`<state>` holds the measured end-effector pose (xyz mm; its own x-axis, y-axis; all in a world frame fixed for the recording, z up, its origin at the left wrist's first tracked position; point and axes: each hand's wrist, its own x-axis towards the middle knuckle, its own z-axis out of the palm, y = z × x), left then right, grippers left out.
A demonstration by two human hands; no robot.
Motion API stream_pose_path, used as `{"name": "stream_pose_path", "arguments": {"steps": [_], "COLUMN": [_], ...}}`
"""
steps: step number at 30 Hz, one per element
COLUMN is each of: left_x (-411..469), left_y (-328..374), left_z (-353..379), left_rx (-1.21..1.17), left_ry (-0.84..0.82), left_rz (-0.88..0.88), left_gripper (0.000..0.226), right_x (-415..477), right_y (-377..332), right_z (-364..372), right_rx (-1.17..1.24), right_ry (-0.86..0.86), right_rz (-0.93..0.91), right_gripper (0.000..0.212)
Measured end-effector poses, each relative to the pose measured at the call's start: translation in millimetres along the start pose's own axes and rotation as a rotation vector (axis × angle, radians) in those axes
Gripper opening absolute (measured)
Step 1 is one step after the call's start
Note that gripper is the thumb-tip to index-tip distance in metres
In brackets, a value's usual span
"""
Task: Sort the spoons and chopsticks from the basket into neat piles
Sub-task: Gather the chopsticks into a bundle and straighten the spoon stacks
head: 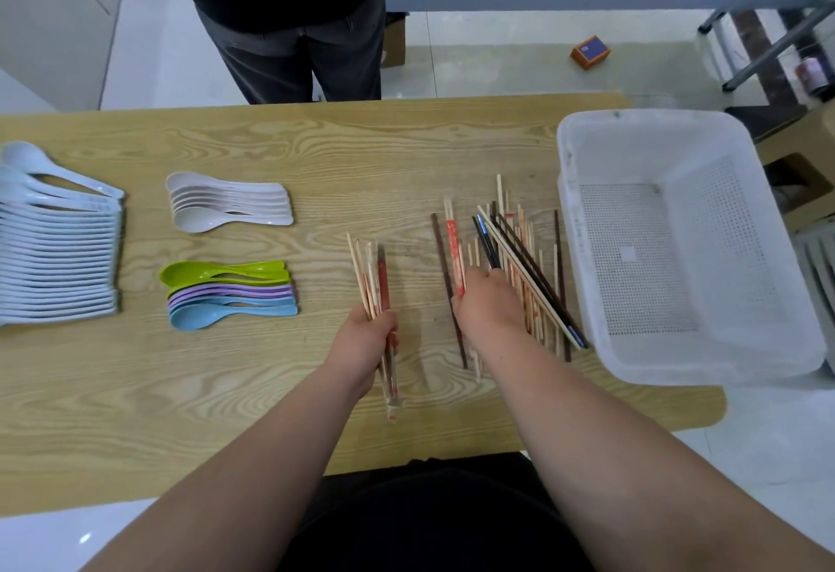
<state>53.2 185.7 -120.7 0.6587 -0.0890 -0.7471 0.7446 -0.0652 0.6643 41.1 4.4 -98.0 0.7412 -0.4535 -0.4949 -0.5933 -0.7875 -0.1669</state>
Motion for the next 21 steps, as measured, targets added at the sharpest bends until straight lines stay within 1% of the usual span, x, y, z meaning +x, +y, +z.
{"name": "stream_pose_path", "arguments": {"steps": [5,10,14,21], "left_x": [-2.6,-5.0,-8.0,-13.4], "left_y": [9.2,10.4,12.0,18.0], "left_z": [-10.1,-20.5,-25.2,-26.3], "left_rx": [-0.007,0.011,0.012,0.028], "left_ry": [0.01,0.012,0.006,-0.002], "left_rz": [0.023,0.028,0.017,0.023], "left_gripper": [0.004,0.005,0.005,0.004], "right_x": [5.0,4.1,-1.2,-5.3], "right_y": [-3.7,-5.5,-7.3,-6.5], "right_z": [1.2,-2.9,-1.4,-1.3], "right_rx": [0.042,0.005,-0.012,0.005], "right_ry": [0.003,-0.076,-0.066,-0.089], "right_rz": [0.089,0.132,0.103,0.139], "right_gripper": [0.033,0.02,0.022,0.025]}}
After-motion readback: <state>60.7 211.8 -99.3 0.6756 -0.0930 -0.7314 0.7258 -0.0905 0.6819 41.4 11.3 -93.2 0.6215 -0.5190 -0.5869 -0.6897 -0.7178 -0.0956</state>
